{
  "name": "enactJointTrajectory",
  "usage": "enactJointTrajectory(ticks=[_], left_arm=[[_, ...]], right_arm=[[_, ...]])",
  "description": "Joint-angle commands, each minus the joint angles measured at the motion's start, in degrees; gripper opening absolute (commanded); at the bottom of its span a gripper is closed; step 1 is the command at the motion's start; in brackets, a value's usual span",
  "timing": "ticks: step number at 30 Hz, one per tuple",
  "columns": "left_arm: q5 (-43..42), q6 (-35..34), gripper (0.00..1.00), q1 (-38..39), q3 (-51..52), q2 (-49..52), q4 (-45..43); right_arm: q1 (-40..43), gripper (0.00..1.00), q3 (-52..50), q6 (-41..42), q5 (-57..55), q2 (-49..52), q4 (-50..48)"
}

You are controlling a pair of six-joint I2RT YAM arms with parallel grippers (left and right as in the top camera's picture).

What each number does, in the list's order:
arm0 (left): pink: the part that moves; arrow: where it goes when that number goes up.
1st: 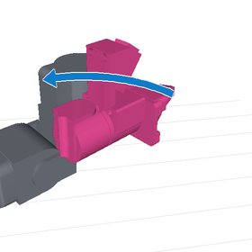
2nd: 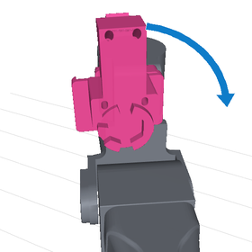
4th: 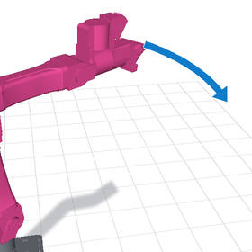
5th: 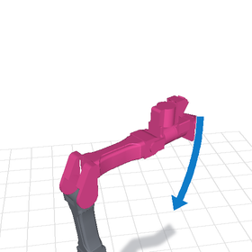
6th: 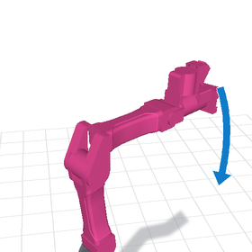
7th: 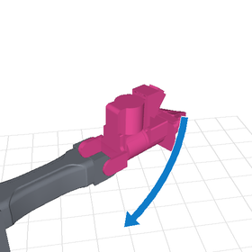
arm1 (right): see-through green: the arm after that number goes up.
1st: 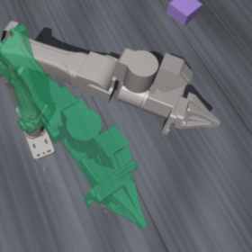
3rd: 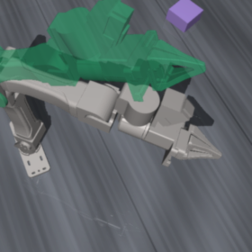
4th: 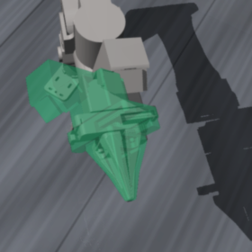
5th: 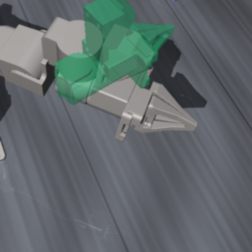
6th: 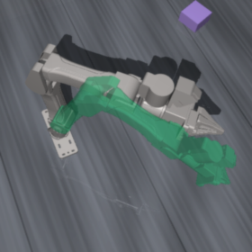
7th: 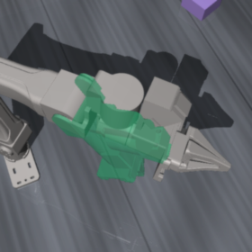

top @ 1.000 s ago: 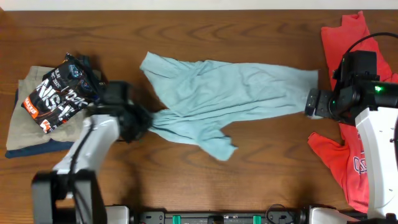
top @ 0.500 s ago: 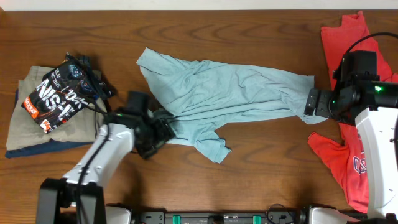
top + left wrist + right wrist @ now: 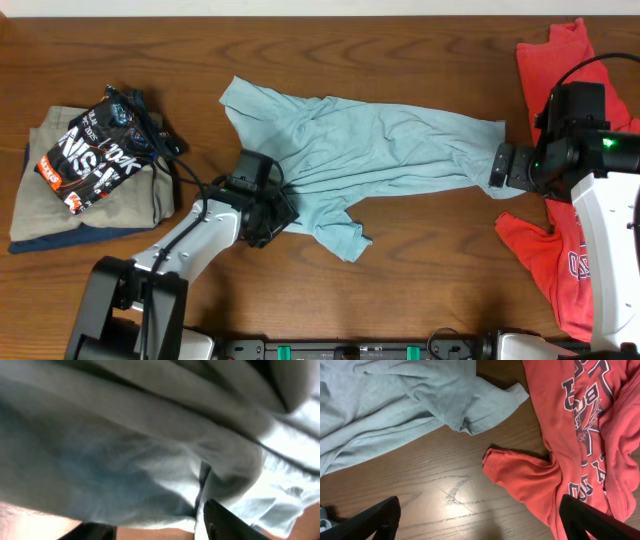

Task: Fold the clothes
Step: 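Grasp the shirt's lower left corner with the left gripper and pull left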

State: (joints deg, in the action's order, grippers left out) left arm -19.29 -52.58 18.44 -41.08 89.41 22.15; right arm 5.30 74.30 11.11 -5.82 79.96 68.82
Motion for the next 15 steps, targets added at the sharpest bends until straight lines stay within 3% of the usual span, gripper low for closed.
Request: enactJointTrajectory(ticks=[1, 6, 10, 15], left_arm=[[2.45, -1.14, 0.43, 0.09, 1.11, 2.34, 1.16], [2.51, 0.15, 0.06, 0.02, 1.22, 2.34, 1.53], [2.43, 6.58, 0.06, -1.73, 0.79, 1.38, 5.75], [2.47, 19.61, 0.06, -8.68, -1.53, -5.05, 22.03]], right_arm=[[0.81, 0.99, 0.85, -0.48, 0.07, -0.90, 0.11], [0.81, 0.99, 0.85, -0.48, 0.07, -0.90, 0.17], [0.81, 0.99, 0.85, -0.46, 0.07, -0.90, 0.26], [0.81, 0.99, -0.66, -0.46, 1.25, -0.87, -0.31]])
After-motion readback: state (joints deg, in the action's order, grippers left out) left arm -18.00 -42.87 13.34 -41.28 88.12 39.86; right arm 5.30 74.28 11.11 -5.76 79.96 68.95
